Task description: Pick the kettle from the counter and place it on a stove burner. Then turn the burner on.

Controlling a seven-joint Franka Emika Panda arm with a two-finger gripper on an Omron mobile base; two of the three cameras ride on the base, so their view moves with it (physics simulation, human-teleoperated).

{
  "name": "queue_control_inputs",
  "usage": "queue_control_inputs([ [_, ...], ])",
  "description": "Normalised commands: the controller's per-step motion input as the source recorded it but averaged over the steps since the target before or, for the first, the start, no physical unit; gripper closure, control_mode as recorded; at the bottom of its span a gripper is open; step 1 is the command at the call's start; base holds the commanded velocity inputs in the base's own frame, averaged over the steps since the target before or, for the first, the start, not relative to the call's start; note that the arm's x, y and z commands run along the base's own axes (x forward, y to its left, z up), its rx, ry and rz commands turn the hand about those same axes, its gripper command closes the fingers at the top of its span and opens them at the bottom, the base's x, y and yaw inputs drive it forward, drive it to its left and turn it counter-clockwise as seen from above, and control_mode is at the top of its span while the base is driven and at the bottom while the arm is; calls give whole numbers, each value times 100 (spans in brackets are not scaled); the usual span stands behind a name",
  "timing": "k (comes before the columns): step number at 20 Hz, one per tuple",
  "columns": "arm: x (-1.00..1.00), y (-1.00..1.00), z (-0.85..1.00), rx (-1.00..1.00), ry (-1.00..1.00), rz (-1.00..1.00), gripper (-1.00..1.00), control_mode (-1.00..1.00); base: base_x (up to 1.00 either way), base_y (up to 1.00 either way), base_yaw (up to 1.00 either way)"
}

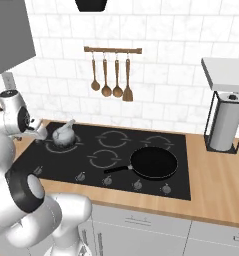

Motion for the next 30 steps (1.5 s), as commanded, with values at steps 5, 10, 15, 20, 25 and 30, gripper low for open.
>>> queue_control_inputs([
  [5,-5,43,-88,-24,19,20,-100,-100,0,0,0],
  [10,1,-29,-100,-11,14,10,-100,-100,0,0,0],
  [15,0,-44,-56,14,2,0,-100,-100,0,0,0],
  [20,6,5,-13,7,1,-2,-100,-100,0,0,0],
  [25,3,24,-4,1,0,-1,-100,-100,0,0,0],
  [30,0,12,-1,0,-1,-1,-100,-100,0,0,0],
])
